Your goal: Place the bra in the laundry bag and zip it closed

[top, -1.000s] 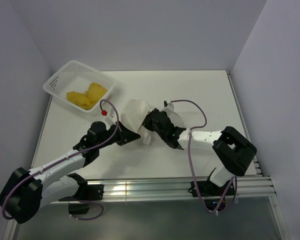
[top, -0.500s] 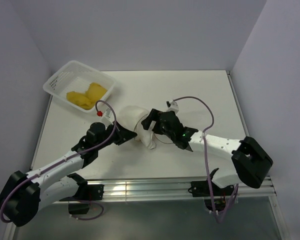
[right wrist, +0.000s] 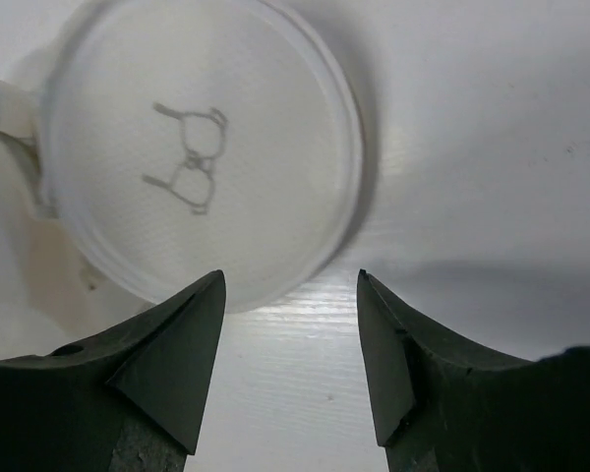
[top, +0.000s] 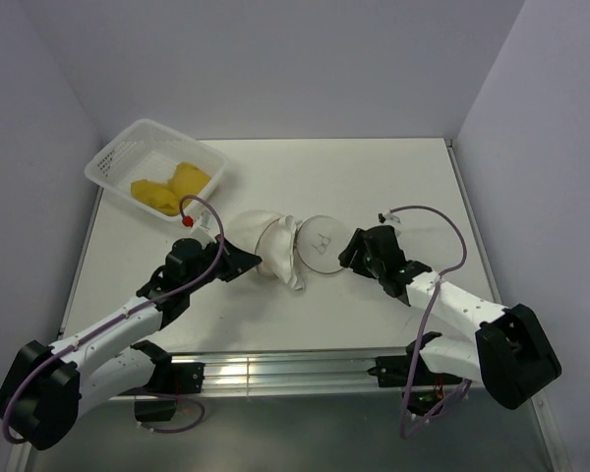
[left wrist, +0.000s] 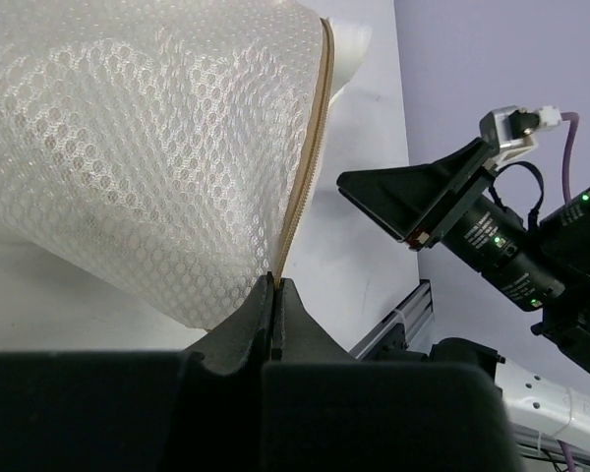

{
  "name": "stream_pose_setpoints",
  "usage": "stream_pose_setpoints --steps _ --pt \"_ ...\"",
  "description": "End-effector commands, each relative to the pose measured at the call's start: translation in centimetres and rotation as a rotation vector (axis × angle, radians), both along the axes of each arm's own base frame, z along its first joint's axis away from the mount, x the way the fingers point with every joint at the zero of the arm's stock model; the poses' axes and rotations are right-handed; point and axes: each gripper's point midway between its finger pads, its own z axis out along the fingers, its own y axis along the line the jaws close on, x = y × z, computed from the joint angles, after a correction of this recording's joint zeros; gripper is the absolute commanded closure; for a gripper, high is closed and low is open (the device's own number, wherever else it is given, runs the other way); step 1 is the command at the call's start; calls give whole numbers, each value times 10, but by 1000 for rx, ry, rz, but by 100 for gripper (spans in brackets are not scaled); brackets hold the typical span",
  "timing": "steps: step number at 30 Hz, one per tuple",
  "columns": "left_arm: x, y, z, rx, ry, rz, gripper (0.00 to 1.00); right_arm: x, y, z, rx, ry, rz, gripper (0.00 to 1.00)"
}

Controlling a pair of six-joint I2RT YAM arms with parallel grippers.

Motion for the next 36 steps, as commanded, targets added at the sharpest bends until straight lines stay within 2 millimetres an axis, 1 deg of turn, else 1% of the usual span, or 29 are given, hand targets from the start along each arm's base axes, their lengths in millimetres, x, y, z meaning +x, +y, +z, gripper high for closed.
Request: stream_pose_setpoints --steps 1,2,3,5,7,8,10,11,13,14,16,17,18,19,20,21,22,24,25,26,28,29,30,31,32,33,34,35,36 --pt "5 -3 12 -14 -59 -20 100 3 -12 -11 -16 14 -34 37" --pt "5 -3 11 -14 -57 -20 100 -3 -10 -26 -6 68 -20 37" --pt "6 -3 10 -9 -58 -20 100 7 -9 -24 27 43 -31 37" --pt "6 -3 10 -3 -62 -24 100 10 -4 -33 51 71 -16 38" --pt "6 -3 11 0 -63 -25 100 16 -3 -36 60 73 -23 39" --pt "6 -2 10 2 -63 -27 100 16 -2 -43 60 93 -24 41" --pt "6 -2 10 3 -63 -29 100 22 0 -44 81 85 -31 42" --pt "7 -2 10 3 -65 -30 100 24 -1 -49 77 95 -40 44" --pt "8 -1 10 5 -67 -26 100 31 -1 -48 82 77 -56 46" --pt "8 -1 10 6 -66 -28 100 33 -2 -51 80 79 -65 50" --pt "9 0 9 9 -65 -26 100 40 -3 -50 84 65 -88 55" --pt "9 0 10 9 -67 -26 100 42 -6 -54 78 70 -100 62" --pt "10 1 9 11 -65 -24 100 47 -6 -52 85 51 -116 69" --pt "10 1 9 12 -66 -23 100 51 -11 -52 75 36 -142 77" --pt "10 2 9 14 -65 -21 100 53 -14 -53 76 29 -159 92" --pt "11 3 9 14 -66 -20 100 60 -14 -45 95 -14 -169 100" --pt "11 3 9 15 -66 -18 100 58 -19 -47 91 -36 -187 100" --pt "13 4 9 16 -66 -15 100 66 -14 -19 162 -159 -185 100" --pt "13 3 11 13 -69 -18 100 64 -13 -15 165 -174 -181 100" --pt "13 3 11 10 -68 -19 100 67 -15 -1 163 -217 -190 100" --pt "14 2 11 1 -67 -24 100 60 -11 6 124 -229 -162 100" --pt "15 1 11 -2 -65 -25 100 56 -15 21 109 -260 -169 100" --pt "16 2 12 -3 -66 -22 100 50 -11 29 80 -283 -144 100" --pt "18 1 15 -8 -73 -21 100 47 -11 61 94 -359 -143 100" --pt "19 1 17 -15 -75 -20 100 38 -14 64 57 -353 -143 100" --pt "22 2 21 -26 -82 -15 100 35 -22 80 2 -403 -159 100" --pt "23 0 29 -42 -94 -23 100 30 -13 122 28 -489 -133 100" --pt "26 -1 32 -49 -97 -27 100 27 -13 138 7 -505 -126 100" --pt "29 -3 44 -63 -114 -35 100 23 -19 165 -57 -507 -128 100"
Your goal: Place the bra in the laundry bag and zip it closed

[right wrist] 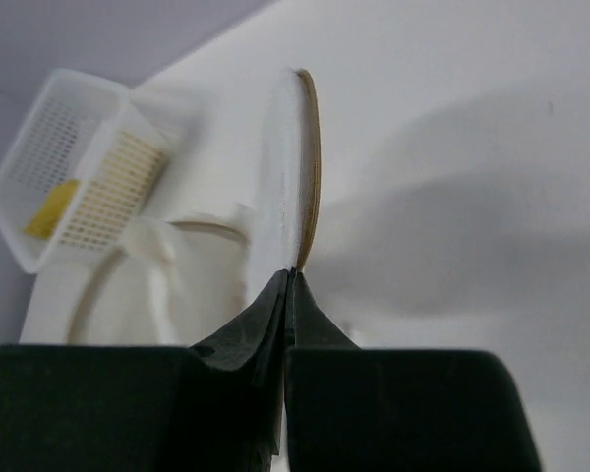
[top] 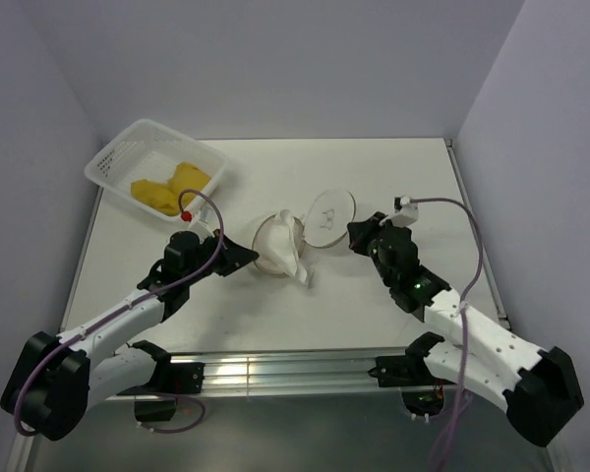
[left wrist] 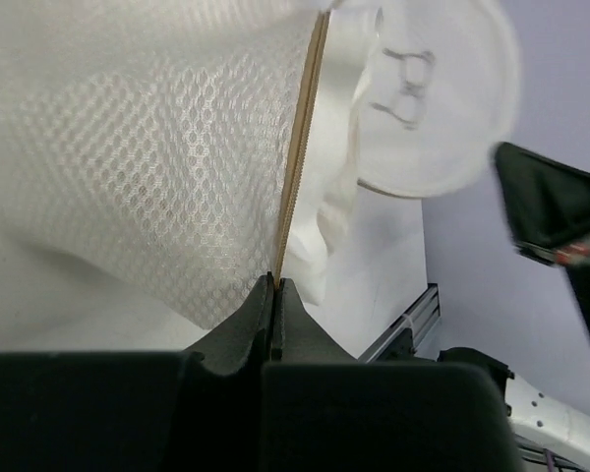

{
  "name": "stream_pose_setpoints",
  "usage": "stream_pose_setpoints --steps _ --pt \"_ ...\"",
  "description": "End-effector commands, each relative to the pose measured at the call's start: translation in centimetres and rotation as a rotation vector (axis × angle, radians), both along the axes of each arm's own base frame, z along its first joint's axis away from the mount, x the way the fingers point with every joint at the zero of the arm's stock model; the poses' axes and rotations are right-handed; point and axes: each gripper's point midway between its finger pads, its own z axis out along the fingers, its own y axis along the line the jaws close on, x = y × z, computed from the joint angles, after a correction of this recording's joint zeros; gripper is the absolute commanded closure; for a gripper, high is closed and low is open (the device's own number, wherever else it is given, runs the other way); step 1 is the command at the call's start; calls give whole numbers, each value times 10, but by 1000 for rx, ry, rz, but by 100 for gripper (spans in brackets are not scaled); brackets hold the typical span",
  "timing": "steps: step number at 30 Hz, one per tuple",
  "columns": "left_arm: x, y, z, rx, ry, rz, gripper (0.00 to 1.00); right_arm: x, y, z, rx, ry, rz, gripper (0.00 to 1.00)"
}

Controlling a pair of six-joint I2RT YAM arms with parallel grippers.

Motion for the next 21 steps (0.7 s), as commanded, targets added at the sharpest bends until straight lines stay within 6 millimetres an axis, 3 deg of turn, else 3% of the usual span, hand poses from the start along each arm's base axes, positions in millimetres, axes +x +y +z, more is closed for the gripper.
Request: stream_pose_setpoints --steps 1,2,3,4,5,6,11,13,15,17,18,21 --pt "16 -14 59 -91 -130 -49 100 -10 -12 84 -162 -98 -51 100" --pt "13 -17 62 -92 -123 -75 100 -21 -14 80 -239 -38 -25 100" --pt "12 -17 68 -95 -129 -80 100 -25 -11 97 -272 -51 -14 100" --pt "13 -17 74 -95 -139 -80 100 -28 -11 128 -270 -91 -36 100" --pt "11 -14 74 -78 -139 -73 100 -40 -1 129 -305 -78 15 100" --pt "12 -12 76 -69 -143 -65 100 -43 3 144 -293 -97 20 100" --pt "8 -14 77 -113 -129 -85 100 -42 20 144 -346 -92 81 100" --pt "6 -13 82 -103 -144 -95 100 -48 37 163 -304 -152 158 100" --pt "7 -7 71 -69 -131 -67 100 -45 40 155 -333 -149 165 100" --pt "4 -7 54 -49 -95 -77 100 -33 44 126 -439 -56 139 100" --pt "0 -8 47 -48 -77 -91 100 -34 44 123 -444 -44 139 100" --pt "-5 -6 37 -10 -76 -81 100 -40 50 146 -346 -142 168 100"
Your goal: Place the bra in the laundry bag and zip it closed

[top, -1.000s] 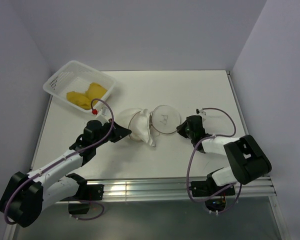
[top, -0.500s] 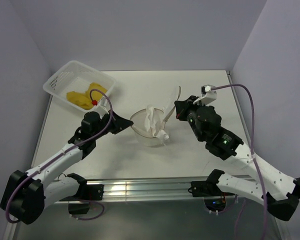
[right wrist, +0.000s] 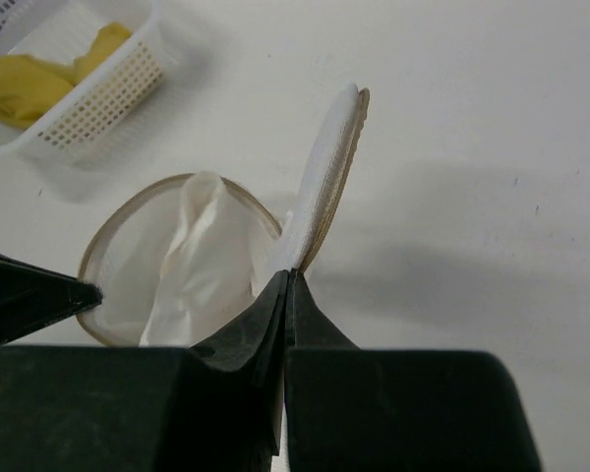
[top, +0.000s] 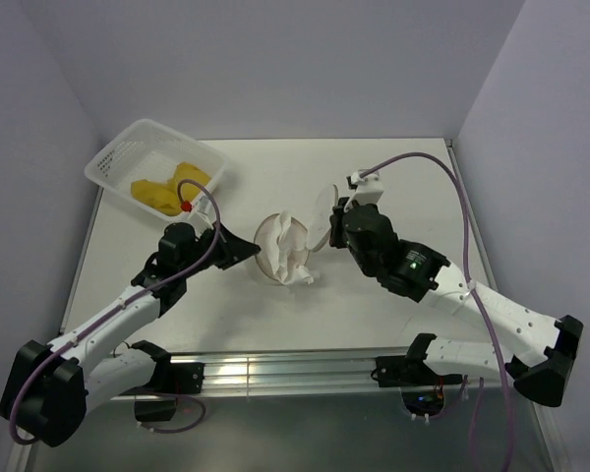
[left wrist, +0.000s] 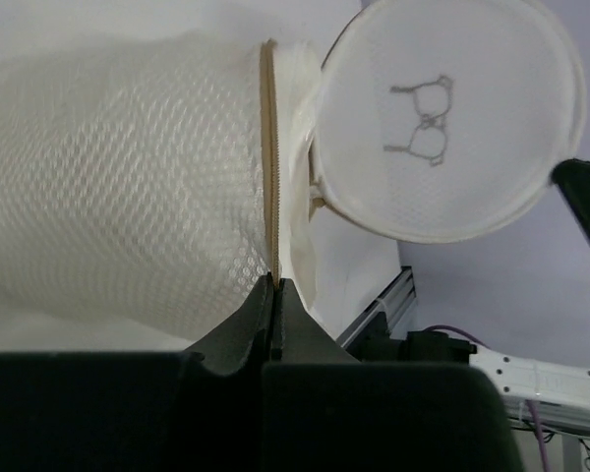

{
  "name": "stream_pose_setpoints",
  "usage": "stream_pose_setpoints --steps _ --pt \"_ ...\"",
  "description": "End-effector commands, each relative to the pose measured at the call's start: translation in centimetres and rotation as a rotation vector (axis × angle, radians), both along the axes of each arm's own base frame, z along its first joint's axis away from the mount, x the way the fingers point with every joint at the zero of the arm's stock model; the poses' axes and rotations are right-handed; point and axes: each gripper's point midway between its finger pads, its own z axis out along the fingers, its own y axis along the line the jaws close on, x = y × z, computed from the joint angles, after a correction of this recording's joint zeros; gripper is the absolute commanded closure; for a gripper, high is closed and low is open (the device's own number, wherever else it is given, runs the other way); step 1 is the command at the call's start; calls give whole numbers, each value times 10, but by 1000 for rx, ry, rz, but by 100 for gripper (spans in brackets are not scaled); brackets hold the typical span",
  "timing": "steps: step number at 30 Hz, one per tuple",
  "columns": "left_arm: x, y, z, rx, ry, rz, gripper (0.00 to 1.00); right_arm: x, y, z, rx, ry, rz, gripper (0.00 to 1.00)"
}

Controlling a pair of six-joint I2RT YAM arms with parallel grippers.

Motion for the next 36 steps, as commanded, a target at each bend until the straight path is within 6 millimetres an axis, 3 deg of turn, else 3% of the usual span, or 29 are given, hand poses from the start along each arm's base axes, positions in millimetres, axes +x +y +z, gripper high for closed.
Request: stream_pose_setpoints --steps 1,3,5,6,8,10,15,19,20,23,28,32,36 --pt "-7 10 -15 89 -21 14 100 -6 -4 45 110 -124 15 100" --pt "-7 19 -5 119 -58 47 96 -6 0 55 146 -152 36 100" --pt "-7 30 -2 174 -82 80 86 -5 7 51 134 -133 54 100" --pt "-7 32 3 190 -87 83 71 -1 14 46 122 -113 62 100" --pt "-10 38 2 240 -76 82 52 1 17 41 111 -92 54 100" --pt "-14 41 -1 267 -69 71 45 3 20 36 110 -79 52 100" --pt "-40 42 -10 337 -24 -42 44 3 17 31 108 -70 36 100" --pt "-64 10 9 326 -54 -209 45 4 18 30 107 -73 37 100" --pt "-65 2 23 311 -84 -226 45 4 18 31 107 -75 37 100" --pt "-68 -20 31 329 -126 -267 47 5 19 32 105 -73 39 100" --pt "-70 -45 8 444 -172 -309 52 9 18 29 113 -61 33 100" --pt "-72 -55 -10 516 -225 -320 57 12 15 25 137 -46 41 100" --pt "-74 -72 -10 511 -340 -350 55 16 13 21 175 -24 64 100"
